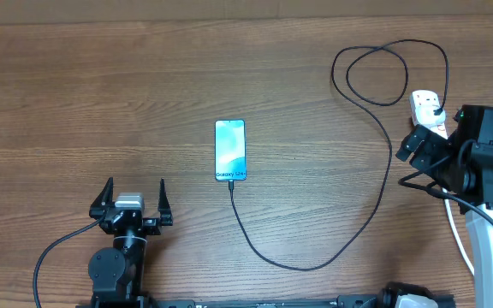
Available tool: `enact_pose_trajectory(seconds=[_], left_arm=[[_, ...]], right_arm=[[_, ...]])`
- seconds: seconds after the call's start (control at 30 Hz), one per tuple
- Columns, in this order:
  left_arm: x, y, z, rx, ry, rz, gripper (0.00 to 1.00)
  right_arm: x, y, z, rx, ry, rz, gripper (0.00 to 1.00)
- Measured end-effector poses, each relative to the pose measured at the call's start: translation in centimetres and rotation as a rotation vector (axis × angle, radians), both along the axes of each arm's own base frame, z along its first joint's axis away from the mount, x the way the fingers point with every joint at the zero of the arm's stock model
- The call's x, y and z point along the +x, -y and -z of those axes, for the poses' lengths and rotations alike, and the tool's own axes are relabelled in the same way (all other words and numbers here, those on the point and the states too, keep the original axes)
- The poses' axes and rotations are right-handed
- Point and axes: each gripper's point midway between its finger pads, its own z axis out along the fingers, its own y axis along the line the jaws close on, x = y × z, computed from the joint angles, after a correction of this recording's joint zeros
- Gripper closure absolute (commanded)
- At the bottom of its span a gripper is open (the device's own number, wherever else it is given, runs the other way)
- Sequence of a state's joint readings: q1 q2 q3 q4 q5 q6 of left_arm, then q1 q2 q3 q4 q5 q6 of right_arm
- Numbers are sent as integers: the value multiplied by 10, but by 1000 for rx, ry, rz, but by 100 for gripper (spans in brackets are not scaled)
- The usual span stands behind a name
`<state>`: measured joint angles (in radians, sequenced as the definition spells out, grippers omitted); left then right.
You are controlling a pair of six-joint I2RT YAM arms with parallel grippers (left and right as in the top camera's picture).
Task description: Plug charger to phone and switch on socket
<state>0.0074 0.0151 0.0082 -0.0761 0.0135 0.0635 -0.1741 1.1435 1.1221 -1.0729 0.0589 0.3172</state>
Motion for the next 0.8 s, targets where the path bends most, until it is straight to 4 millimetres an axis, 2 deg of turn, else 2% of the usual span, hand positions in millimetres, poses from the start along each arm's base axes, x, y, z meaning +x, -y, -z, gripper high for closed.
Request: enact_pose_trajectory(seconds=[0.3, 0.4, 0.5, 0.57, 0.63, 0.8], left_arm=[[0, 0, 0, 0, 0, 0, 1], [0, 0, 0, 0, 0, 0, 0], [0, 0, 0, 0, 0, 0, 0], [0, 0, 0, 0, 0, 0, 0], [0, 0, 0, 0, 0, 0, 0], [0, 0, 0, 0, 0, 0, 1]], right_arm=[[-9, -5, -6, -2, 6, -12, 0], [4, -13, -8, -9, 60, -47, 0], [29, -27, -10, -15, 165, -129, 0], [43, -42, -4, -8, 224, -206, 0], [49, -55, 8, 6, 249, -274, 0], [47, -81, 48, 52, 260, -395, 0]])
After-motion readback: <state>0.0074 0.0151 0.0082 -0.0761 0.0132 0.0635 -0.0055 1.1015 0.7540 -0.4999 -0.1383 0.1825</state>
